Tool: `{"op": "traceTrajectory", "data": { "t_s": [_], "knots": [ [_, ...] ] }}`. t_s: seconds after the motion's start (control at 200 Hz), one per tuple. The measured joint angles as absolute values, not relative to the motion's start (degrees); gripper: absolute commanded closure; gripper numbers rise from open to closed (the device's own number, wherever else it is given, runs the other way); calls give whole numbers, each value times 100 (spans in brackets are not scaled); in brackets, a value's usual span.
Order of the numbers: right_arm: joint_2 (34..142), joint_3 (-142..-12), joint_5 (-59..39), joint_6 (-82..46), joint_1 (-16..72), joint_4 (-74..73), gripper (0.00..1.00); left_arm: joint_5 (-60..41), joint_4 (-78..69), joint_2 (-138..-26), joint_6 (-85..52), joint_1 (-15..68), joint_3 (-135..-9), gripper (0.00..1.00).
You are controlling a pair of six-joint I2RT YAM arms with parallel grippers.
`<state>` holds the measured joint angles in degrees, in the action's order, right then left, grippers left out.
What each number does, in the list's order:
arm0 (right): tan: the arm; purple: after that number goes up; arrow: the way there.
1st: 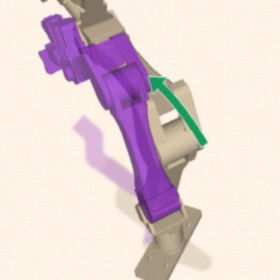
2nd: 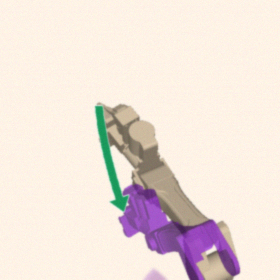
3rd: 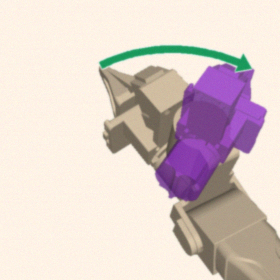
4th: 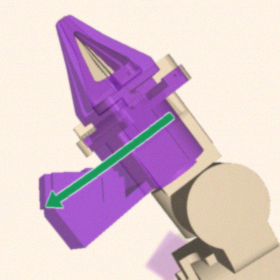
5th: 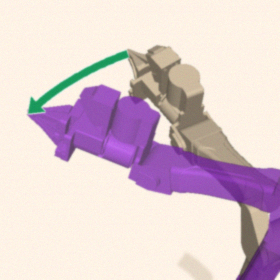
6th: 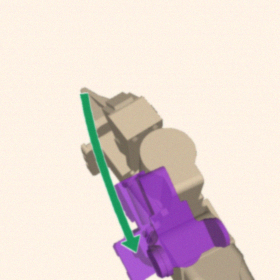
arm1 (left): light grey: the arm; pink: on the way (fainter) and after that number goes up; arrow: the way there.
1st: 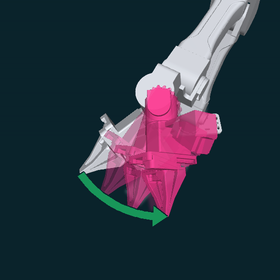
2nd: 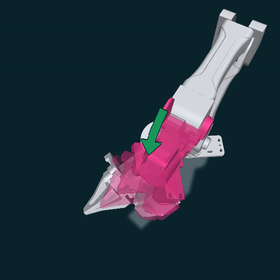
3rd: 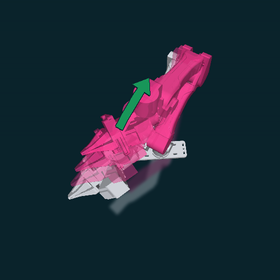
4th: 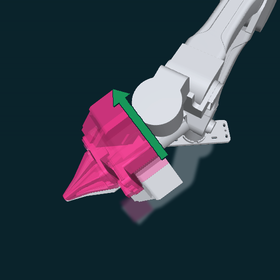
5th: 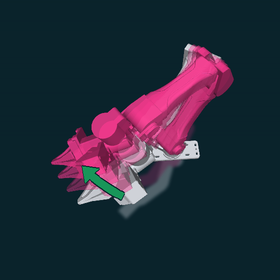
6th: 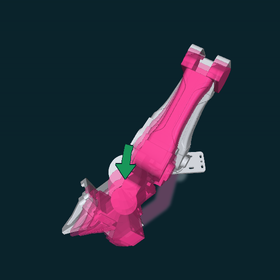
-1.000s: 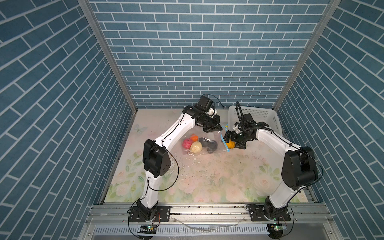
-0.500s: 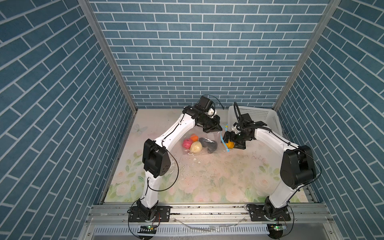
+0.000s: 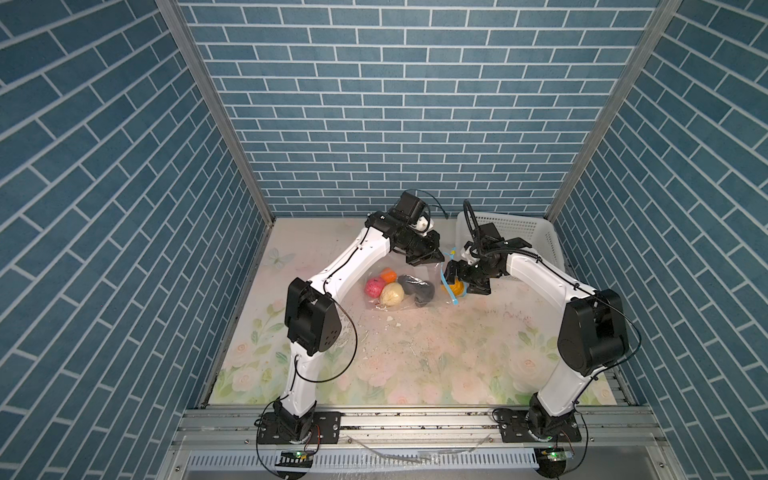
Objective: Place the food in the zip-top bag and seal the zipper
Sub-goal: 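Lower the yellow-orange fruit into the bag and open right gripper, then move right gripper back over the basket above the dark eggplant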
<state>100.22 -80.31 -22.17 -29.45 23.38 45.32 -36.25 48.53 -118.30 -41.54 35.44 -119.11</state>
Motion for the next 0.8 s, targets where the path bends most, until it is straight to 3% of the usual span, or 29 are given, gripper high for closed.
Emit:
{"op": "traceTrajectory", "data": {
  "t_s": [0.8],
  "knots": [
    [10040, -8405, -2062, -2842, 2460, 4799, 1, -3603, 4781, -11712, -4156, 3544, -11769, 100]
  ]
}}
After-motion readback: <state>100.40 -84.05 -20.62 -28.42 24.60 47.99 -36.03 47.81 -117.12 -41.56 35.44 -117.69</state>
